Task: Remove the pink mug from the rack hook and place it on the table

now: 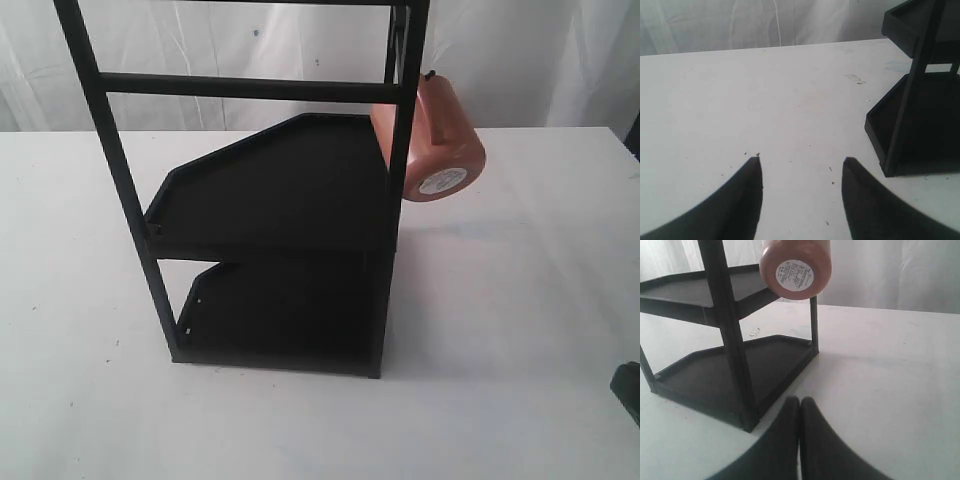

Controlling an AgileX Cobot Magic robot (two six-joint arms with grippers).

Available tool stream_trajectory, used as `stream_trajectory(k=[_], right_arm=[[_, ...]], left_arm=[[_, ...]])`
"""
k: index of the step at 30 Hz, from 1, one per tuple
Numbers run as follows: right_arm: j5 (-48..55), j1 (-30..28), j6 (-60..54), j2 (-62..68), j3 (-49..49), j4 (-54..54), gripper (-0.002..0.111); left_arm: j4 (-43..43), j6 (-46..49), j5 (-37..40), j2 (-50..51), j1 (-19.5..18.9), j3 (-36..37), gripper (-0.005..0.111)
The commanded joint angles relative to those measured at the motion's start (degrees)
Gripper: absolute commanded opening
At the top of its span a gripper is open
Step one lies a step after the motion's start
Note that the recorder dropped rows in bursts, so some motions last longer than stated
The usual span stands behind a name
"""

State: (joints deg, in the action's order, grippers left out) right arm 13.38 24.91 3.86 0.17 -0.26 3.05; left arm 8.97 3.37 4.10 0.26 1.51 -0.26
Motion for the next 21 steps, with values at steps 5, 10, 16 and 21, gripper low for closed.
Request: stream_trajectory(k=[5, 10, 16, 21], right_arm=[[-7.5, -0.4, 9.9, -0.2, 0.3, 7.2, 0.0], [-16.0, -0.4, 10.4, -0.2, 0.3, 8.3, 0.0], [-16.0, -0.3, 9.2, -0.2, -7.4, 2.8, 0.0], [12.5, -0.3, -7.0, 9.7, -29.3, 0.5, 0.0]], left_arm=[[0.5, -0.1, 0.3, -0.3, -0.1, 0.3, 0.053], [0.5, -0.1, 0.3, -0.3, -0.1, 0.3, 0.053], [0.5, -0.1, 0.3, -0.3, -0.1, 0.3, 0.053], [0.5, -0.1, 0.3, -0.3, -0.1, 0.3, 0.053]])
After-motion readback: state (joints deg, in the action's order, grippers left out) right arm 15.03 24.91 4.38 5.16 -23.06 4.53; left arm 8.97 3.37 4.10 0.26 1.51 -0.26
